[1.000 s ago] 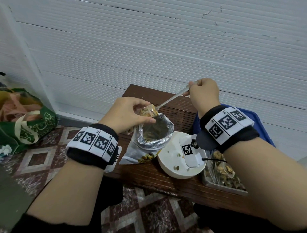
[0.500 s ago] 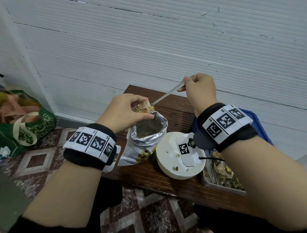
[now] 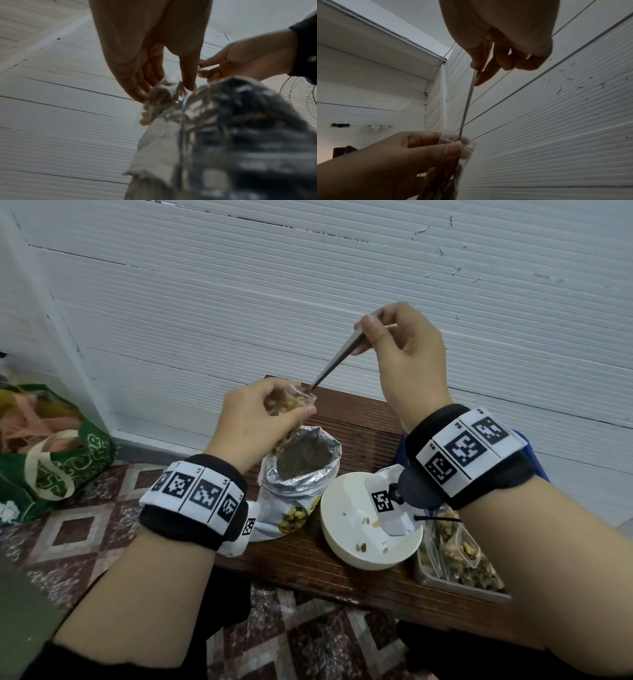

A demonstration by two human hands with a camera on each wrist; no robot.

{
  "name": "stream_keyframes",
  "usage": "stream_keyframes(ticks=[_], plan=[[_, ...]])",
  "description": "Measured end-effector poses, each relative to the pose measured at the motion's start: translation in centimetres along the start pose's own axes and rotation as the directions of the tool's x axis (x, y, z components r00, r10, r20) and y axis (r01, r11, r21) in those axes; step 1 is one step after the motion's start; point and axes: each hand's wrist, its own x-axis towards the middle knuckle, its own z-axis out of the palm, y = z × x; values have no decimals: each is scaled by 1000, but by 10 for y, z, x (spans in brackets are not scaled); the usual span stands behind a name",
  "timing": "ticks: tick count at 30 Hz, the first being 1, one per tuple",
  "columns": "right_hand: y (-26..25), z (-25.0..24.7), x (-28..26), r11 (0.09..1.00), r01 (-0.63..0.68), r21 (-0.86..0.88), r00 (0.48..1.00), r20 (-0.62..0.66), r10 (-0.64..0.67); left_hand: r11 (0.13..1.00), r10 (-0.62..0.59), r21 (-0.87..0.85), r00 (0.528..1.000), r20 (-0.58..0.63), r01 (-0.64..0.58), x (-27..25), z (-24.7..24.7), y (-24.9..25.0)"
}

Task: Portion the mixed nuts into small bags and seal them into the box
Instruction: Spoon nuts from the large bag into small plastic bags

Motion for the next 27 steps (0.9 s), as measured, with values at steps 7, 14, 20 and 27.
stream_keyframes(ticks=[7, 14, 20, 27], plan=[[-2, -12, -1, 998, 23, 64, 974, -227, -8, 997, -61, -42, 996, -64, 59, 1, -6, -5], [17, -41, -16, 973, -223, 58, 865, -449, 225, 989, -54, -141, 992, -113, 38, -2, -10, 9], [56, -73, -57, 876, -475, -83, 790, -478, 383, 972, 4, -233, 998, -60, -18, -15, 6, 31], [80, -76, -114, 763, -625, -164, 755, -378, 536, 964, 82, -255, 996, 34, -70, -30, 38, 46]])
